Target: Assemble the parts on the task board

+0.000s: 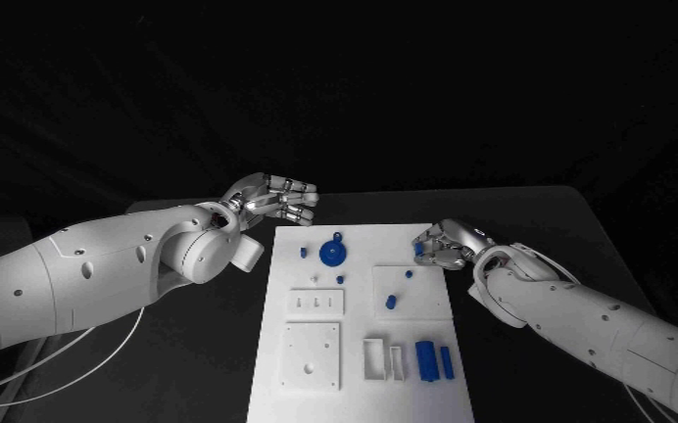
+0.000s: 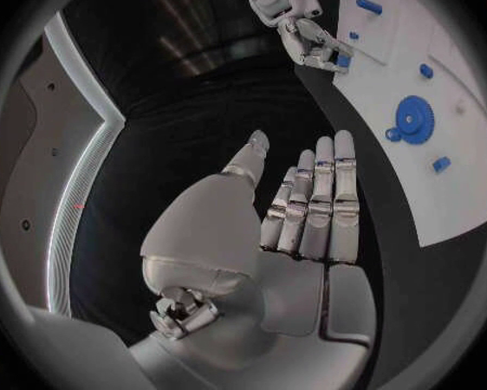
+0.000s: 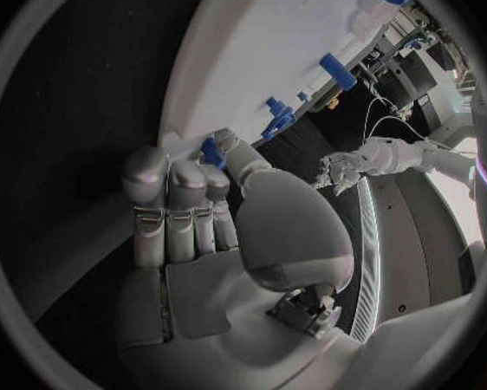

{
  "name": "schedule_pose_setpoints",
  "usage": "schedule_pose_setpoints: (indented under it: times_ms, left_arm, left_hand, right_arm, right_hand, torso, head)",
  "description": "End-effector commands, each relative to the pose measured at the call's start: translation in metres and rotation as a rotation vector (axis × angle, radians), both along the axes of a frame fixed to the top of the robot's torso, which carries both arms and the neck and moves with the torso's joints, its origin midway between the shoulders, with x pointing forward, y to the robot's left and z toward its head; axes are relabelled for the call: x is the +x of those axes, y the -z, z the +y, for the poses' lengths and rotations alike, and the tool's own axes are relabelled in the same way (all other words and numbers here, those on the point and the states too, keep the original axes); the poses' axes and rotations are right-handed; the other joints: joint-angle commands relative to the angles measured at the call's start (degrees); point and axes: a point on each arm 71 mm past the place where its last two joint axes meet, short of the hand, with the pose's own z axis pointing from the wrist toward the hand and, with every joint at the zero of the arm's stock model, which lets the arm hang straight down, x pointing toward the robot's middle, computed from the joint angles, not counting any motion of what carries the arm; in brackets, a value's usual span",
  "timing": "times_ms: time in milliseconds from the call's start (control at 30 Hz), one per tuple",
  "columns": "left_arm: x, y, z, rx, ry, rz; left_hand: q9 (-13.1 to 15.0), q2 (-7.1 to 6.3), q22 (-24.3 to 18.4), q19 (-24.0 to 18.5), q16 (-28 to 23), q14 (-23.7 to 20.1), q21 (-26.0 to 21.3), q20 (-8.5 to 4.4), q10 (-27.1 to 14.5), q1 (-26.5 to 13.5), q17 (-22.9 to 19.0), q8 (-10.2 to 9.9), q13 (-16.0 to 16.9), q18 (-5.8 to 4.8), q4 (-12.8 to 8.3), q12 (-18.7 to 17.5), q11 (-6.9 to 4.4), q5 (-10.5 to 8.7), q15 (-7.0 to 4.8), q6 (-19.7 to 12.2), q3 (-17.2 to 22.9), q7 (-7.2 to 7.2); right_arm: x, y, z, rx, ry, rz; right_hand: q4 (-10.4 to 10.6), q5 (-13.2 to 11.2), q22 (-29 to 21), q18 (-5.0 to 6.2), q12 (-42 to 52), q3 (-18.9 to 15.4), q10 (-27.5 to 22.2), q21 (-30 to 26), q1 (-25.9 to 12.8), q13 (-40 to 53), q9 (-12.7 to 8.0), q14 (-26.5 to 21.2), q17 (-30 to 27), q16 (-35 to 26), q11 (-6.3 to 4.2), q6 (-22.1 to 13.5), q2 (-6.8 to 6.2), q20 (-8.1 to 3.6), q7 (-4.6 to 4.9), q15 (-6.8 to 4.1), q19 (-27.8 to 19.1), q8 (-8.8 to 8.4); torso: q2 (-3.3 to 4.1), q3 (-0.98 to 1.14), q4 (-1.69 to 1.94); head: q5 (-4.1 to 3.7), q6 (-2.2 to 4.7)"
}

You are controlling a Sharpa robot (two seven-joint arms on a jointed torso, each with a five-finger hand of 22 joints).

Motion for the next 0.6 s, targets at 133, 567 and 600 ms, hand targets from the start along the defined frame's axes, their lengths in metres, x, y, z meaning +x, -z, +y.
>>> schedule_pose_setpoints:
  times_ms: [133,567,600]
  left_arm:
    - [-0.0009,-0.0006,-0.0029,-0.006,0.023,-0.002]
    - [-0.0007,0.0000,-0.0029,0.000,0.031,0.003]
    - [-0.0006,0.0003,-0.0027,0.013,0.029,0.002]
  left_hand:
    - [0.0,0.31,-0.1,0.2,0.1,0.0,-0.3,0.02,-0.4,0.3,0.0,0.1,0.0,0.51,0.0,-0.2,-0.09,0.15,-0.16,-0.4,-0.3,0.14]
    - [0.1,0.28,-0.1,0.1,0.1,-0.1,-0.3,0.04,-0.3,0.4,0.0,0.2,0.1,0.51,0.0,-0.2,-0.03,0.14,-0.13,0.6,-0.3,0.41]
    - [0.1,0.28,-0.1,0.1,0.0,-0.1,-0.3,0.04,-0.2,0.4,0.0,0.1,0.1,0.52,0.0,-0.1,-0.07,0.13,-0.14,0.7,-0.3,0.41]
  right_arm:
    - [0.0001,0.0026,-0.0013,-0.015,0.012,0.005]
    - [0.0014,0.0003,-0.0003,-0.006,0.045,-0.032]
    - [0.0012,-0.0001,-0.0006,-0.004,0.046,-0.033]
  right_hand:
    - [0.6,-3.0,5.9,-1.06,0.3,3.8,0.2,0.4,-0.4,0.1,0.1,0.0,0.2,0.2,-0.16,2.8,1.12,-0.39,-0.03,-0.25,-0.1,0.08]
    - [1.4,-6.3,5.9,-1.23,0.0,9.0,0.3,0.6,-0.1,-0.1,0.7,0.0,0.3,0.0,-0.49,7.3,0.75,-0.75,-0.67,-0.58,-0.2,0.17]
    - [1.4,-6.2,5.9,-1.23,0.0,9.3,0.4,0.6,-0.2,-0.1,0.7,0.0,0.4,0.0,-0.50,7.3,0.56,-0.73,-0.73,-0.58,-0.2,0.17]
  torso:
    - [0.00,0.02,-0.04]
    - [-0.04,0.03,-0.07]
    - [-0.03,0.02,-0.08]
  head:
    - [0.02,0.02]
    - [0.03,-0.05]
    - [-0.04,-0.09]
